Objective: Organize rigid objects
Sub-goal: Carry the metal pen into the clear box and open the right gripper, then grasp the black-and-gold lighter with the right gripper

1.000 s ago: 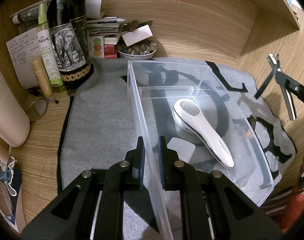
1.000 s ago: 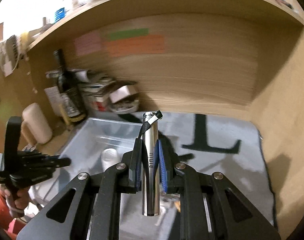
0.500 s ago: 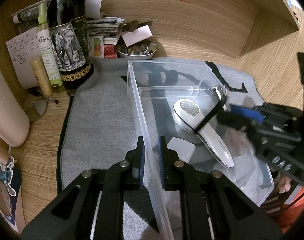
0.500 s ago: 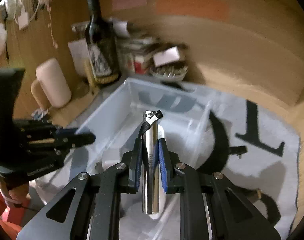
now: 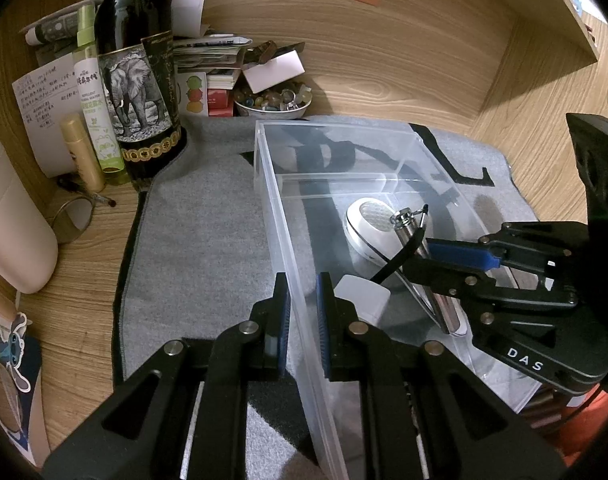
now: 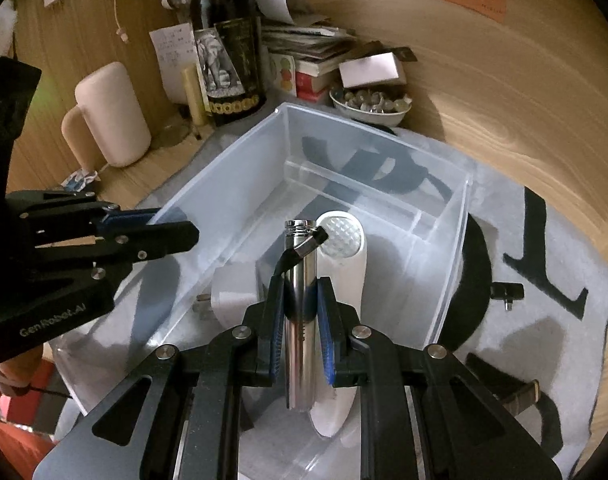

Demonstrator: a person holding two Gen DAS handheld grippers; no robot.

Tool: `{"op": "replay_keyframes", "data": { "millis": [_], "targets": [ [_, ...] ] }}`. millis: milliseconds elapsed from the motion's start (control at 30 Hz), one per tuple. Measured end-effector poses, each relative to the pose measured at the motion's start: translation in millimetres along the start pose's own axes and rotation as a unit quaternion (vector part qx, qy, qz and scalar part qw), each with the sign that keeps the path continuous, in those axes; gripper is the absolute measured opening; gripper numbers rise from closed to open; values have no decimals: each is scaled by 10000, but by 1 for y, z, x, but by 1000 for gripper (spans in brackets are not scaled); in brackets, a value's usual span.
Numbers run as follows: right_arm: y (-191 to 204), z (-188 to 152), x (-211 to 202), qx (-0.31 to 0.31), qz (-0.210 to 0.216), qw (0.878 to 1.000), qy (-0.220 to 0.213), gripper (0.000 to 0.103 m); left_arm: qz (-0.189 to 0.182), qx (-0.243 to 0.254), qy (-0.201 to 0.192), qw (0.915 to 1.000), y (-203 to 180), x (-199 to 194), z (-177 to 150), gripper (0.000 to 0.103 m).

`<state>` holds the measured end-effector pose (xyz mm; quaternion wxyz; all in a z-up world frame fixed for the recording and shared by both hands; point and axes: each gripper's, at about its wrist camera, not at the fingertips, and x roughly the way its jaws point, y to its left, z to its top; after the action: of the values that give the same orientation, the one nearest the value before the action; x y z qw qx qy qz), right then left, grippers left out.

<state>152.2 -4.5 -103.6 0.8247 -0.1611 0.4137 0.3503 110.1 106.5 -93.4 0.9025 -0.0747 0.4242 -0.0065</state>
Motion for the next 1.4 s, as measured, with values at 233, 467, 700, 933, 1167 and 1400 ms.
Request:
{"op": "replay_keyframes", "data": {
  "millis": [233,467,700,933,1167,1400],
  "targets": [
    [-6,-1,-16,149,-106,9994,-298,28,9,13,-2,10000,0,0,0,12],
    [-25,-5,-54,413,-425,9944,-873,46,9,15,-1,10000,0,0,1,12],
    [-69,-21,-87,945,-1022,9836,-1147,48,8,16,-3,10000,0,0,0,12],
    [-115,-48,-85,1639,-1564,9693,-953,57,10,17,-3,10000,0,0,0,12],
    [-144,-73,-43,2120,-1603,9635,-325,57,21,28,6,10000,0,0,1,12],
    [-146,-92,-23,2221,-1686,9603,-14,57,45,55,16,10000,1,0,1,12]
  ]
}}
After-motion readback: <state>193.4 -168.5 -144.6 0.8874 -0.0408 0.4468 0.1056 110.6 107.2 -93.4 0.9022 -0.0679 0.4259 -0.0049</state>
